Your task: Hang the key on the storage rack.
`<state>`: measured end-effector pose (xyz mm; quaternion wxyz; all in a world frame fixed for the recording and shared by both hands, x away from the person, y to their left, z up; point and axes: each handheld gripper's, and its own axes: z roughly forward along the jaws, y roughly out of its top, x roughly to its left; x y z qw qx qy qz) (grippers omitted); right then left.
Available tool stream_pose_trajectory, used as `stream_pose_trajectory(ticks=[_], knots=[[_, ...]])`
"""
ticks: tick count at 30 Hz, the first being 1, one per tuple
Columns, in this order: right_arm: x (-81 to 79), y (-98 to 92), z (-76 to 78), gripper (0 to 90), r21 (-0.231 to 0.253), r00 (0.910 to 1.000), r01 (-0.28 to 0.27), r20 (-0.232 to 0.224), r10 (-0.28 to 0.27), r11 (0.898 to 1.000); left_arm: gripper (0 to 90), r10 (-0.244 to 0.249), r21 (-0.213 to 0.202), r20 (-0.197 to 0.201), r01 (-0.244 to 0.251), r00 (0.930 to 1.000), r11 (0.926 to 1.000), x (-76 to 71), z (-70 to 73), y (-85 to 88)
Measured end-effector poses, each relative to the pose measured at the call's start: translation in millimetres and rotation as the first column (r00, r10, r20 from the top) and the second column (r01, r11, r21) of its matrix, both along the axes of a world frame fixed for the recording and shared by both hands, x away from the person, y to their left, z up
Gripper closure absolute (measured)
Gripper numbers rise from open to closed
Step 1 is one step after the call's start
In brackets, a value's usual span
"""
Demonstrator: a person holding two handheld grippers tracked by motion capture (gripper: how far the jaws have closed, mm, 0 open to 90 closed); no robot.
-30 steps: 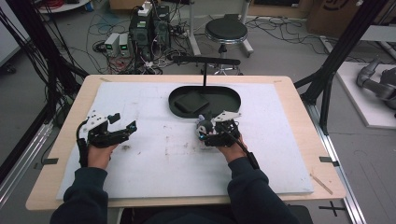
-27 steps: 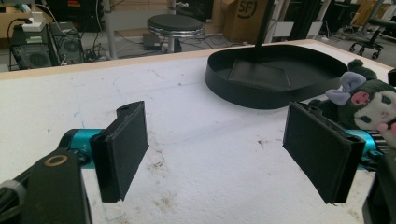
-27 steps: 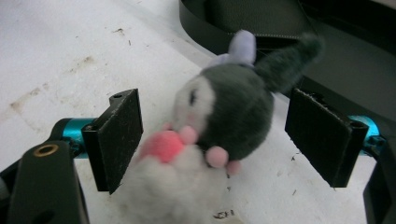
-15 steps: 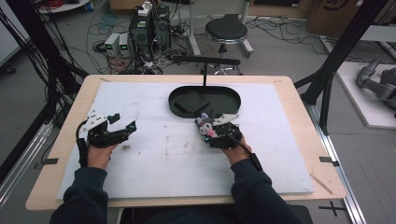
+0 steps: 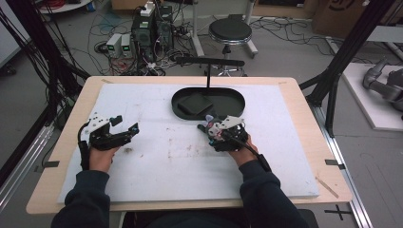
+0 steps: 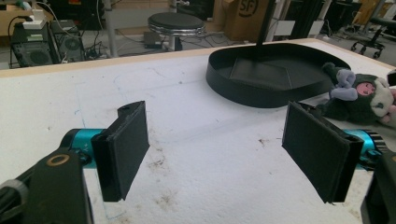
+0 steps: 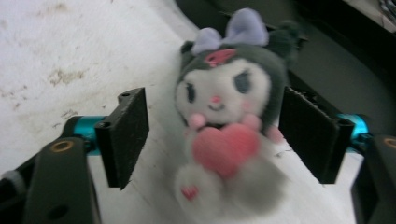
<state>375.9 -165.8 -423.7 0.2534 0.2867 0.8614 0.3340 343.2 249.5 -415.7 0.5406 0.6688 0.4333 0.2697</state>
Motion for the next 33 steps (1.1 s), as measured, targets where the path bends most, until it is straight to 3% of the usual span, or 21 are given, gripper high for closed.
stream_pose_trajectory(ticks=[4,8,15,20,22,23,25,30,31,33], knots=[[8.2,2.6,-10.1,24.5,-0.054,0.9999,0.015,0.003,-0.015,0.998,22.7,-0.001,0.001,-0.002,0.001,1.0000,1.0000,0.5,-0.2,0.6],[12.5,-1.9,-13.3,38.2,-0.115,0.9994,0.033,0.011,-0.032,0.993,22.8,-0.001,0.000,-0.002,0.001,1.0000,1.0000,0.5,-0.3,0.3],[16.1,-11.7,-7.5,45.5,-0.039,0.9970,0.063,-0.042,-0.064,0.997,23.0,0.000,-0.003,-0.003,0.000,1.0000,1.0000,0.5,-0.2,1.0],[16.3,-26.7,16.3,45.5,0.078,0.9968,0.061,-0.056,-0.056,0.995,23.1,0.002,-0.003,-0.003,-0.002,1.0000,1.0000,0.9,-0.6,1.0],[16.9,-36.1,36.4,45.3,0.114,0.9978,0.055,-0.043,-0.050,0.992,23.3,0.001,-0.002,-0.003,-0.001,1.0000,1.0000,0.8,-0.4,1.2],[16.9,-36.1,36.4,45.3,0.114,0.9978,0.055,-0.043,-0.050,0.992,23.3,0.001,-0.002,-0.002,-0.001,1.0000,1.0000,0.6,-0.3,1.5],[20.0,-46.8,54.9,45.3,0.141,0.9981,0.052,-0.038,-0.047,0.989,23.6,0.006,-0.004,-0.001,-0.006,1.0000,1.0000,0.3,0.0,1.8],[25.3,-60.7,77.0,45.3,0.149,0.9979,0.061,-0.033,-0.056,0.987,23.6,0.009,-0.005,0.003,-0.009,1.0000,0.9999,-0.2,0.5,2.0],[27.8,-66.4,88.0,45.3,0.145,0.9980,0.060,-0.028,-0.056,0.988,23.6,0.008,-0.005,0.009,-0.008,0.9999,1.0000,-0.5,0.8,1.6],[28.6,-68.4,93.4,45.3,0.145,0.9980,0.062,-0.025,-0.059,0.987,23.6,0.006,-0.004,0.028,-0.006,0.9996,1.0000,-1.1,1.6,1.0]])
